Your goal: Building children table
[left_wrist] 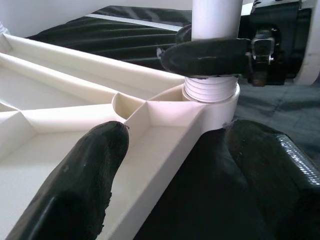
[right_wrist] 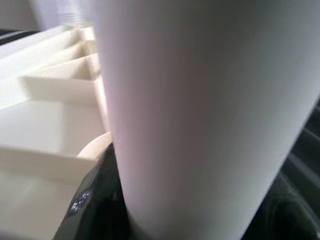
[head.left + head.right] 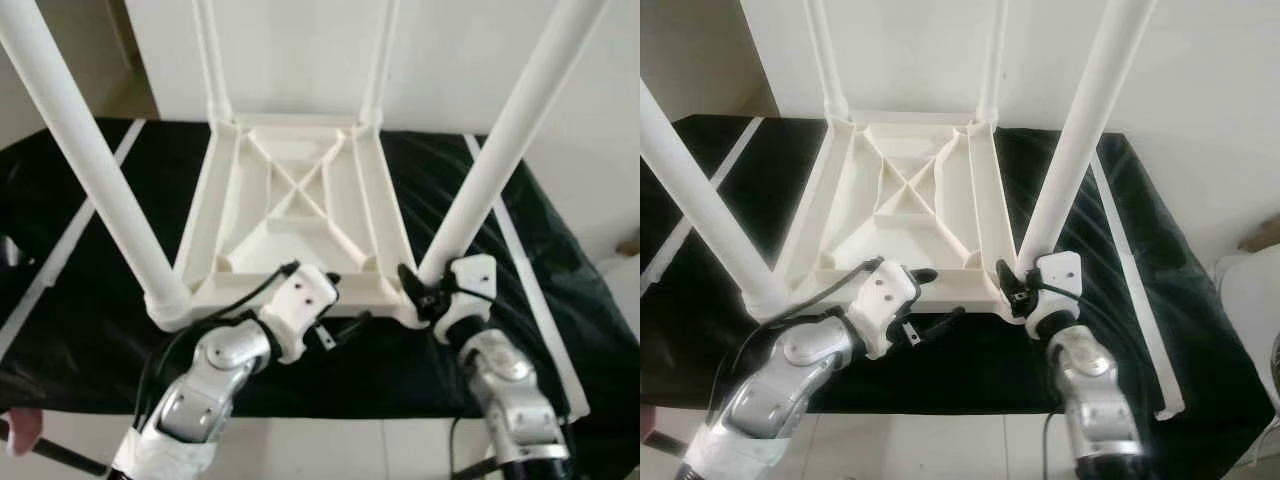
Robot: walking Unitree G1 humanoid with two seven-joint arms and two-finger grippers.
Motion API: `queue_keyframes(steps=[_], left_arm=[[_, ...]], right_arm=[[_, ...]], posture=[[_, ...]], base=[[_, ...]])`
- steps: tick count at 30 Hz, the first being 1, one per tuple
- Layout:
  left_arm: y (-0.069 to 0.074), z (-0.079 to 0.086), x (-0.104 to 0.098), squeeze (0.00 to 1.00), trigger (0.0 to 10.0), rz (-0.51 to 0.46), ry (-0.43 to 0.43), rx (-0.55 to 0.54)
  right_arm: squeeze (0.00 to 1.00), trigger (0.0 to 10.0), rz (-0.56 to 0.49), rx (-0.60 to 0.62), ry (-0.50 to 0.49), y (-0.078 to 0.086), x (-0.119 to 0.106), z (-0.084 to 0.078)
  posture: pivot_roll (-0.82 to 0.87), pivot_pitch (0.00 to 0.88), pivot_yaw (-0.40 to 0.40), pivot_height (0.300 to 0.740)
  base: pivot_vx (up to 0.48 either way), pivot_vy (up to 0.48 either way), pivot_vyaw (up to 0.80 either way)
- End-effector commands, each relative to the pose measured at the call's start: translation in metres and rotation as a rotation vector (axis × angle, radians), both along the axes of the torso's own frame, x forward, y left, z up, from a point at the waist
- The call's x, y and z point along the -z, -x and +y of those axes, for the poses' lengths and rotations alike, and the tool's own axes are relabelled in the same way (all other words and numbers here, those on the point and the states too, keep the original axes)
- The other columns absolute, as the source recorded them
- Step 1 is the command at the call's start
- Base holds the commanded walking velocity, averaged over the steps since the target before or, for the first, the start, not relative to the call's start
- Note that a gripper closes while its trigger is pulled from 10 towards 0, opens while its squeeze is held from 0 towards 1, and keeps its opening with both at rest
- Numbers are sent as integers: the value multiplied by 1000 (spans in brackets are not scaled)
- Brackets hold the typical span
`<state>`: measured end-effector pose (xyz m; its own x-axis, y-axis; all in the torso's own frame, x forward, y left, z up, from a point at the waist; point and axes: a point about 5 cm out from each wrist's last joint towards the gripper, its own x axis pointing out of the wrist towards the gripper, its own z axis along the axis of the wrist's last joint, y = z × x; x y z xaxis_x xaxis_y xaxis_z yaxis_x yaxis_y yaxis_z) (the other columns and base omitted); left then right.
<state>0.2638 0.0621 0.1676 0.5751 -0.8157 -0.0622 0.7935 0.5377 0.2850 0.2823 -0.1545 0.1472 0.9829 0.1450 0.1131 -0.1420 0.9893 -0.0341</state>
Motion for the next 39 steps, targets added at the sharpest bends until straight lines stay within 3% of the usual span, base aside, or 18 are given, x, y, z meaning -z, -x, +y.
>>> queue_keyframes(steps=[1, 6, 15, 16, 18, 19, 29, 36, 37, 39], left_arm=[[4, -3, 2, 0, 10000, 6, -5, 15], [6, -4, 2, 0, 10000, 12, -2, 14], [9, -1, 4, 0, 10000, 24, -2, 4], [10, 0, 4, 0, 10000, 24, -3, 3], [10, 0, 4, 0, 10000, 24, -3, 3], [10, 1, 4, 0, 10000, 24, -4, 3], [9, 3, 3, 0, 10000, 25, -2, -9], [8, 3, 1, 0, 10000, 24, 0, -12], [7, 4, 0, 0, 10000, 23, 0, -13], [6, 4, 0, 0, 10000, 22, -1, -13]], right_arm=[[0, 10000, 79, 94, 19, 5, 15, -9], [0, 10000, 102, 283, -13, 13, 20, -3], [0, 10000, 77, 349, -83, 16, 12, 8], [263, 10000, 62, 347, -95, 17, 9, 9], [263, 10000, 62, 347, -95, 17, 9, 9], [1000, 10000, 58, 331, -108, 17, 8, 10], [1000, 10000, 3, 224, -105, 17, -5, 3], [1000, 10000, -25, -5, -45, 10, -14, -9], [0, 10000, -24, -72, -25, 7, -16, -12], [0, 10000, -23, -114, -13, 6, -17, -14]], posture=[[-93, 106, -28, 740], [-86, 120, -32, 740], [-78, 133, -31, 740], [-78, 134, -32, 740], [-78, 134, -32, 740], [-77, 137, -31, 740], [-83, 148, -30, 740], [-90, 155, -16, 740], [-91, 154, -15, 740], [-91, 154, -15, 740]], base=[[0, 0, 0], [0, 0, 0], [0, 0, 0], [0, 0, 0], [0, 0, 0], [0, 0, 0], [0, 0, 0], [0, 0, 0], [0, 0, 0], [0, 0, 0]])
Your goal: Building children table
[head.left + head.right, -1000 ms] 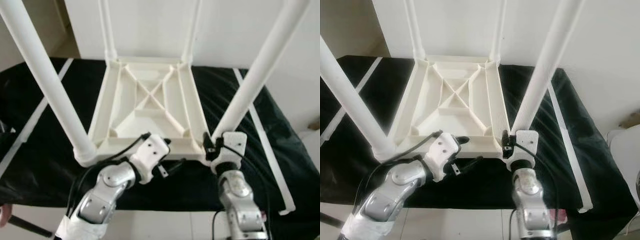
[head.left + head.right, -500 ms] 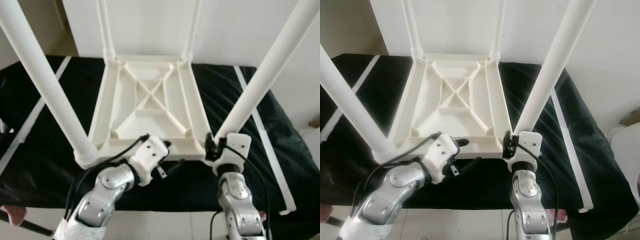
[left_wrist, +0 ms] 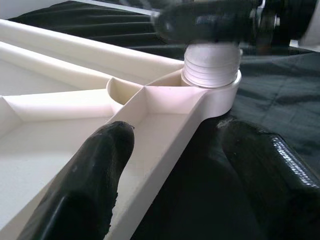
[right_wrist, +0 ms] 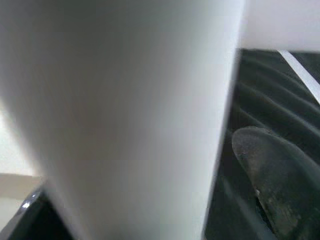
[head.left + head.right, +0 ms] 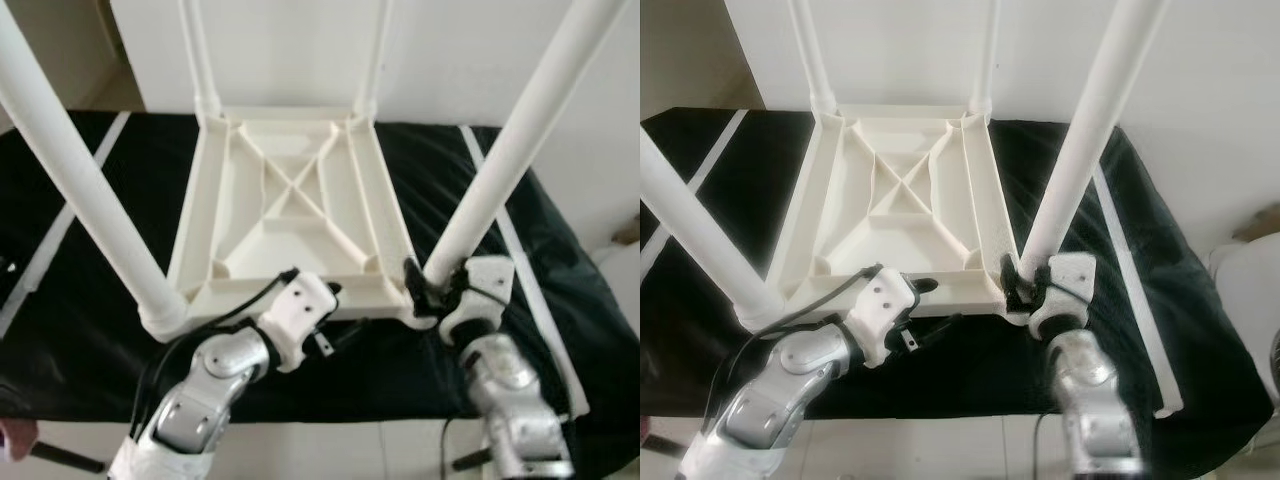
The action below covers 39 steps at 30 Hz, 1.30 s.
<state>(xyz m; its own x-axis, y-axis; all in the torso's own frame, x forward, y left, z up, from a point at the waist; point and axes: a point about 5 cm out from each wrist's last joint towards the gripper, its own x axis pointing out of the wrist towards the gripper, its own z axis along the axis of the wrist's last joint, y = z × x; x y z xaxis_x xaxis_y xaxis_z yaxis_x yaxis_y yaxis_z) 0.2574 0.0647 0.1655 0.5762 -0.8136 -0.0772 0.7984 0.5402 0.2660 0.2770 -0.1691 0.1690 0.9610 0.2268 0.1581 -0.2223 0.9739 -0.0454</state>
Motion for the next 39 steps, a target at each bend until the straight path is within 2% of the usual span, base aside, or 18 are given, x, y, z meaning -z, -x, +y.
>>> queue_keyframes(steps=[1, 3, 4, 5, 7, 9, 11, 13, 18, 22, 23, 24, 25, 26, 36, 37, 38, 39], left_arm=[[-1, 2, -2, 0, 10000, -4, 0, -10], [-1, 2, -2, 0, 10000, -4, 0, -10], [-1, 2, -3, 0, 10000, -6, -2, -11], [-1, 2, -3, 0, 10000, -6, -2, -11], [-2, 2, -3, 0, 10000, -9, -3, -11], [-2, 2, -3, 0, 10000, -9, -3, -11], [-2, 2, -4, 0, 10000, -12, -4, -13], [-2, 2, -4, 0, 10000, -12, -4, -13], [-3, 2, -5, 0, 10000, -18, -1, -12], [-3, 2, -6, 0, 10000, -19, -1, -10], [-3, 2, -6, 0, 10000, -21, -2, -10], [-3, 2, -6, 0, 10000, -21, -2, -10], [-3, 2, -6, 0, 10000, -22, -3, -10], [-3, 2, -5, 0, 10000, -22, -4, -9], [-2, 2, -4, 0, 10000, -18, -5, -5], [-2, 2, -4, 0, 10000, -18, -5, -4], [-2, 2, -4, 0, 10000, -18, -5, -4], [-2, 2, -4, 0, 10000, -18, -5, -3]], right_arm=[[0, 10000, 25, -65, 11, -3, 4, -1], [0, 10000, 25, -65, 11, -3, 4, -1], [0, 10000, 25, -114, 37, -6, 4, -2], [0, 10000, 25, -114, 37, -6, 4, -2], [0, 10000, 23, -220, 98, -11, 4, -2], [0, 10000, 23, -220, 98, -11, 4, -2], [0, 10000, 23, -319, 131, -12, 4, 2], [0, 10000, 23, -319, 131, -12, 4, 2], [0, 10000, 31, -412, 157, -14, 4, 4], [0, 10000, 36, -426, 167, -14, 5, 3], [0, 7961, 36, -426, 171, -14, 7, 2], [0, 7961, 36, -426, 171, -14, 7, 2], [0, 1529, 36, -426, 174, -14, 7, 1], [0, 0, 36, -423, 172, -14, 9, 0], [0, 0, 44, -391, 149, -11, 16, -3], [0, 6627, 50, -378, 147, -11, 17, -3], [0, 6627, 50, -378, 147, -11, 17, -3], [0, 10000, 54, -370, 146, -11, 17, -3]], posture=[[-91, 155, -13, 740], [-91, 155, -13, 740], [-89, 154, -12, 740], [-89, 154, -12, 740], [-85, 152, -11, 740], [-85, 152, -11, 740], [-83, 150, -12, 740], [-83, 150, -12, 740], [-81, 139, -8, 740], [-81, 138, -8, 740], [-83, 136, -8, 740], [-83, 136, -8, 740], [-83, 136, -8, 740], [-83, 135, -9, 740], [-86, 137, -8, 740], [-86, 137, -8, 740], [-86, 137, -8, 740], [-86, 136, -9, 740]], base=[[0, 0, 0], [0, 0, 0], [0, 0, 0], [0, 0, 0], [0, 0, 0], [0, 0, 0], [0, 0, 0], [0, 0, 0], [0, 0, 0], [0, 0, 0], [0, 0, 0], [0, 0, 0], [0, 0, 0], [0, 0, 0], [0, 0, 0], [0, 0, 0], [0, 0, 0], [0, 0, 0]])
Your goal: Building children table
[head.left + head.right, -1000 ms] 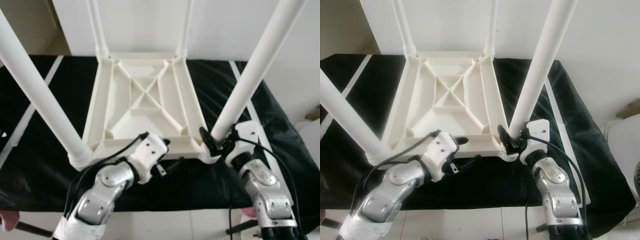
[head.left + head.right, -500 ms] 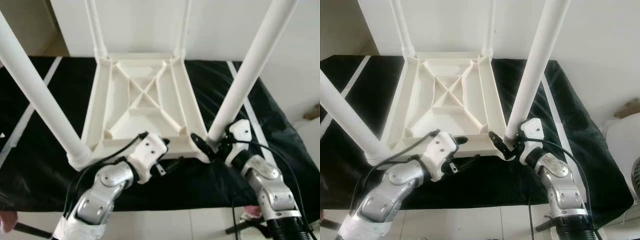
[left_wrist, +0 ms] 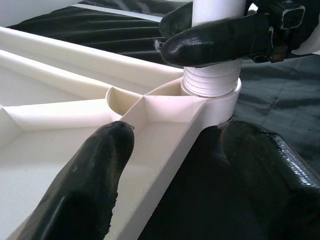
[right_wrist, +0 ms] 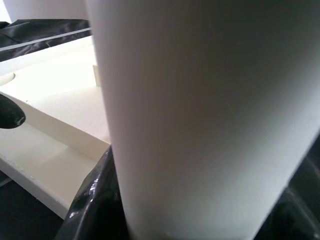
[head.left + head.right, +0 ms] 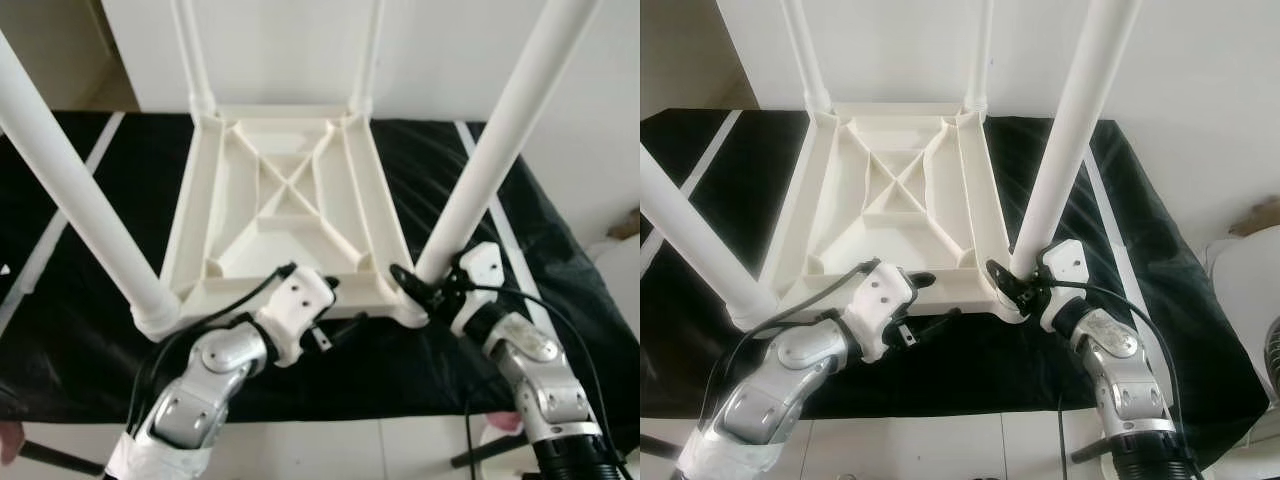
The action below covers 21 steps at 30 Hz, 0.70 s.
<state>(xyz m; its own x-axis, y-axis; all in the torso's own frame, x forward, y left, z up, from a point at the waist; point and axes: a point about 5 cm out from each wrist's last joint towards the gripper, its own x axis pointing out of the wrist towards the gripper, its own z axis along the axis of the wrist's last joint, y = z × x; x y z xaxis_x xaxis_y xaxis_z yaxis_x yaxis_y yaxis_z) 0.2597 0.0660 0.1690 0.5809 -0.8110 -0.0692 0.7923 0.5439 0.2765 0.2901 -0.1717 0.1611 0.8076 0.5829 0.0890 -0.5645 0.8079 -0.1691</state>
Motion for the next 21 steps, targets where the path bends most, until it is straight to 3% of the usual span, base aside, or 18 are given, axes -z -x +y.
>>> queue_keyframes(steps=[1, 5, 8, 15, 17, 21], left_arm=[[1, 0, 0, 0, 10000, -4, -5, 3], [1, 1, -1, 0, 10000, -6, -5, 2], [1, 0, 0, 0, 10000, -7, -7, -2], [1, -1, 0, 0, 10000, -8, -3, -2], [0, -3, 0, 0, 10000, -11, -1, 2], [0, -3, 0, 0, 10000, -10, 0, 3]], right_arm=[[0, 10000, 41, 20, 8, 2, 10, 0], [0, 10000, 32, 81, 9, 3, 11, 1], [0, 10000, 29, 215, -10, 8, 14, 2], [0, 10000, 22, 309, -45, 13, 16, 9], [0, 10000, 17, 421, -69, 19, 17, 14], [0, 10000, 13, 451, -67, 19, 18, 14]], posture=[[-83, 137, -11, 740], [-81, 134, -16, 740], [-77, 131, -27, 740], [-84, 125, -38, 740], [-87, 123, -42, 740], [-89, 121, -47, 740]], base=[[0, 0, 0], [0, 0, 0], [0, 0, 0], [0, 0, 0], [0, 0, 0], [0, 0, 0]])
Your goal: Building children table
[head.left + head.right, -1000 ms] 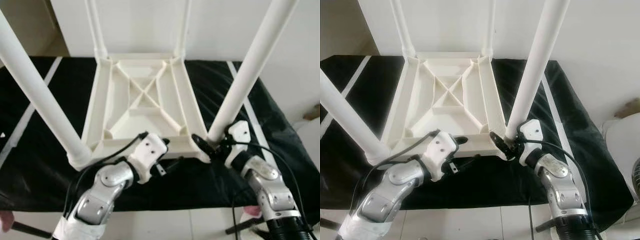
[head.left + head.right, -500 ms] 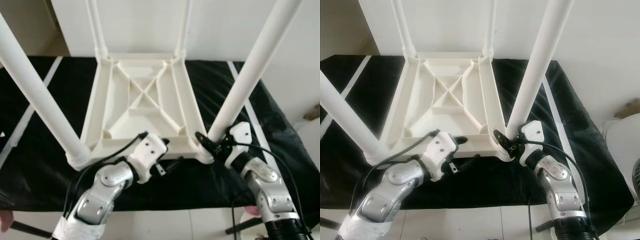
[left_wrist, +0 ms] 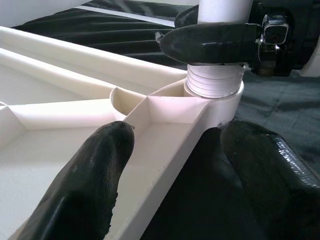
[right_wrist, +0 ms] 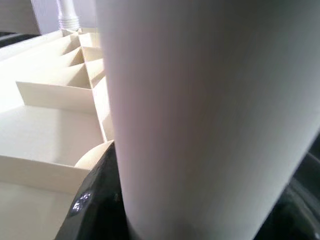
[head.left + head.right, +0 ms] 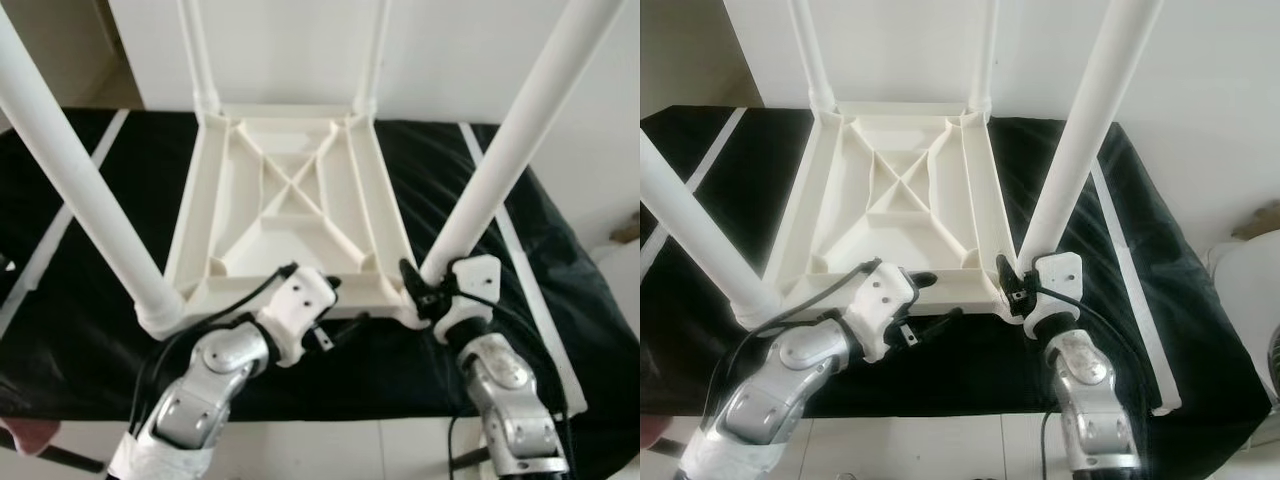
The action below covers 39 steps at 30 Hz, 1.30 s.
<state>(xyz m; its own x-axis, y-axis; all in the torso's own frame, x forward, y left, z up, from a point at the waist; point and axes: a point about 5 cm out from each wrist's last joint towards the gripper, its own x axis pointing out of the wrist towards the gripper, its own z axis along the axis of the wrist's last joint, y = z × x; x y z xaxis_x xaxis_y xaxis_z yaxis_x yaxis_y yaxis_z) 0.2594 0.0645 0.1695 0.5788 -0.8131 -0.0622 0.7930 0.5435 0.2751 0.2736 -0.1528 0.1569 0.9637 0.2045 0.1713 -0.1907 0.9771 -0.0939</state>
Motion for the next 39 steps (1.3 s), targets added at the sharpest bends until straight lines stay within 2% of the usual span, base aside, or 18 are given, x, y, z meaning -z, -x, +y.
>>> queue_keyframes(steps=[1, 2, 3, 4, 5, 6, 8, 12, 19, 20, 21, 29, 34, 39], left_arm=[[0, -1, 1, 0, 10000, -8, -7, 0], [-1, -1, 1, 0, 10000, -9, -7, 1], [-1, -1, 1, 0, 10000, -9, -7, 1], [-1, -1, 1, 0, 10000, -10, -6, 0], [-1, -1, 1, 0, 10000, -10, -6, 0], [-2, -2, 1, 0, 10000, -12, -5, -2], [-3, -3, 1, 0, 10000, -15, -2, 4], [-5, -5, 0, 0, 10000, -23, 1, 11], [-5, -2, 0, 0, 10000, -25, -4, 13], [-5, -2, 0, 0, 10000, -25, -9, 15], [-5, -1, 1, 0, 10000, -26, -12, 16], [-7, 2, 1, 0, 10000, -39, -20, 5], [-9, 2, 0, 0, 10000, -45, -13, -8], [-10, 3, 1, 0, 10000, -44, -12, -17]], right_arm=[[0, 10000, 67, 43, 21, 2, 13, -5], [0, 10000, 66, 100, -4, 3, 14, -4], [0, 10000, 66, 100, -4, 3, 14, -4], [0, 10000, 69, 169, -42, 4, 15, -2], [0, 10000, 69, 169, -42, 4, 15, -2], [0, 10000, 72, 230, -93, 5, 15, 3], [0, 10000, 77, 271, -126, 5, 15, 8], [0, 10000, 71, 290, -156, 5, 11, 15], [0, 10000, 64, 288, -148, 8, 10, 16], [910, 10000, 62, 282, -147, 8, 10, 16], [1000, 10000, 59, 279, -156, 8, 9, 15], [1000, 10000, 19, 216, -176, 8, 2, 14], [1000, 10000, 14, 150, -145, 7, 0, 8], [1000, 10000, 33, -10, -83, 1, 2, -3]], posture=[[-89, 121, -47, 740], [-88, 118, -51, 740], [-88, 118, -51, 740], [-93, 116, -49, 740], [-93, 116, -49, 740], [-103, 111, -49, 740], [-110, 107, -53, 740], [-118, 103, -49, 740], [-120, 97, -43, 740], [-118, 93, -40, 740], [-115, 85, -42, 740], [-109, 58, -55, 740], [-104, 48, -61, 740], [-94, 30, -70, 740]], base=[[0, 0, 0], [0, 0, 0], [0, 0, 0], [0, 0, 0], [0, 0, 0], [0, 0, 0], [0, 0, 0], [0, 0, 0], [0, 0, 0], [0, 0, 0], [0, 0, 0], [0, 0, 0], [0, 0, 0], [0, 0, 0]])
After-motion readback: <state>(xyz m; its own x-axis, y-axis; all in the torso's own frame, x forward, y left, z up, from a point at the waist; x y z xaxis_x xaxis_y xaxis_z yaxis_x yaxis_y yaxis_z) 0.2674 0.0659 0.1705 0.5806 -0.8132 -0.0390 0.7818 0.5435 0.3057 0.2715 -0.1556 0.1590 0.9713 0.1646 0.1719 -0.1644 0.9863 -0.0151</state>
